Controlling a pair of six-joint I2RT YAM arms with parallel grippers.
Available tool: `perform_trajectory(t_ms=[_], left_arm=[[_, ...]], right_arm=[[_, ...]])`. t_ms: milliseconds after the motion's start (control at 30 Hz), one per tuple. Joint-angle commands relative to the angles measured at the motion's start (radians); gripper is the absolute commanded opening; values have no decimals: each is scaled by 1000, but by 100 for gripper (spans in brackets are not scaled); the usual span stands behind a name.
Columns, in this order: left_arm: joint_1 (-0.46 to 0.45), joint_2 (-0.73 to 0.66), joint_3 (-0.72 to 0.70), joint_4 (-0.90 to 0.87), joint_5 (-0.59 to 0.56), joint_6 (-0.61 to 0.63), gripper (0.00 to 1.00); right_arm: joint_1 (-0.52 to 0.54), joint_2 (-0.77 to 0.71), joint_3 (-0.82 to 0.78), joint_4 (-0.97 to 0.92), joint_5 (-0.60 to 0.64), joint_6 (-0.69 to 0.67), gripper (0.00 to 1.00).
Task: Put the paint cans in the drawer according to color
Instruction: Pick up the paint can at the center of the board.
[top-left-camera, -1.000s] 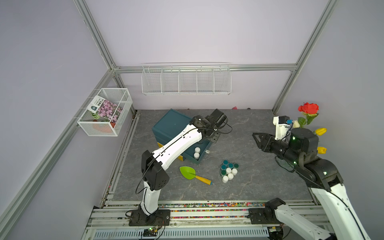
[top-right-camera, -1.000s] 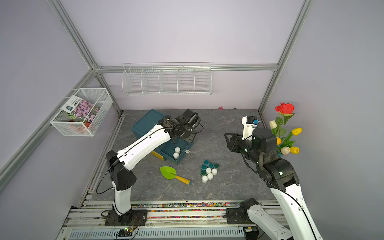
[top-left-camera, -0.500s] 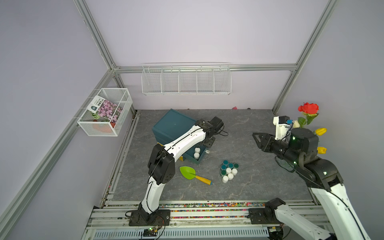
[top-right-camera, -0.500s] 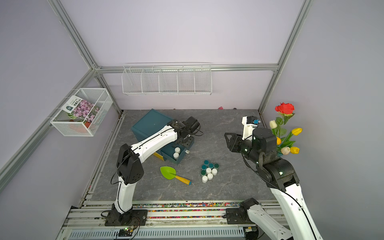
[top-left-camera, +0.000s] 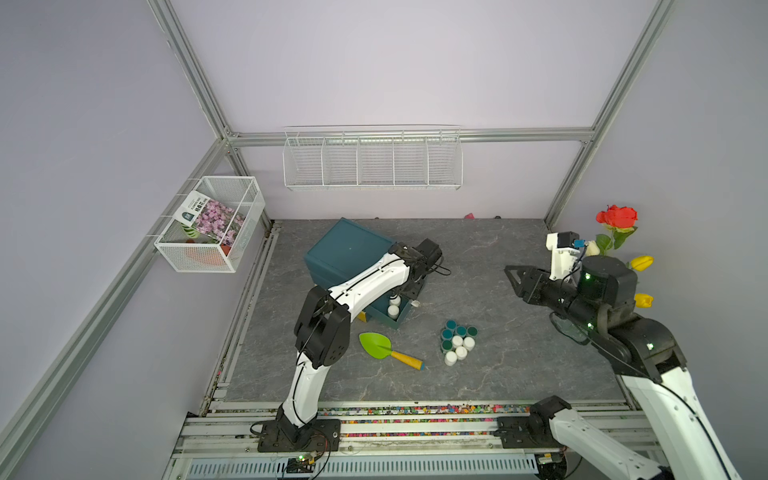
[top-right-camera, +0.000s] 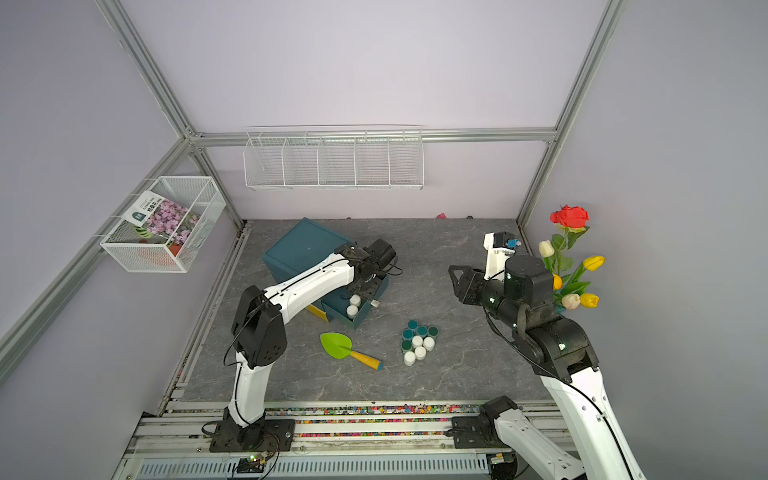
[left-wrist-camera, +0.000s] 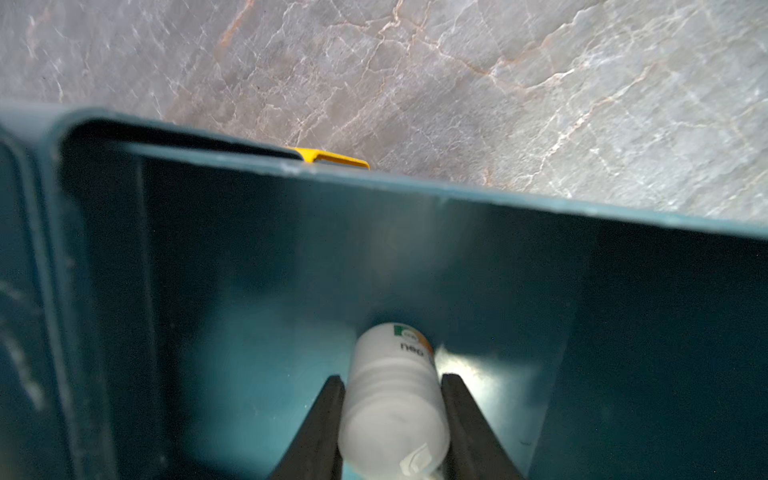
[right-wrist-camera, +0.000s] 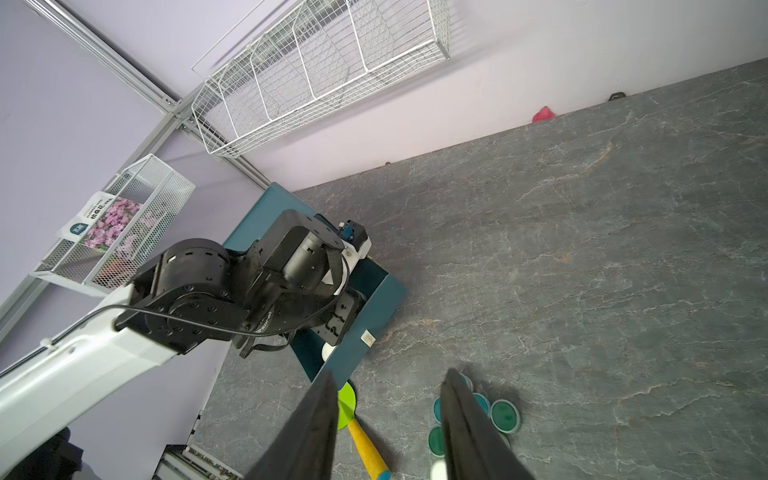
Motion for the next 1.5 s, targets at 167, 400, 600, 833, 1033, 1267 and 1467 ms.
perform_trajectory(t_ms=[167,400,600,833,1033,1267,1467], left_arm=[[-15,-64,68,-62,26,-84,60],[-82,-114,230,-100,-47,-96,64],[-220,-224,121,-39,188,-87,60],[-325,-301,-213,123,444,-168,58],[-344,-268,-327,230,556,-248,60],[-360,-192,-390,303,592,-284,62],[-367,-128,-400,330,517,-307,63]], right_arm=[[-4,9,-31,46,-15,17,46],[-4,9,-18,39,-3,14,45],[-3,0,9,7,42,3,45],[-4,-11,18,-11,69,11,45],[-3,-11,33,-35,63,7,45],[-4,-17,38,-46,51,2,45],[-3,-25,31,-49,44,3,45]])
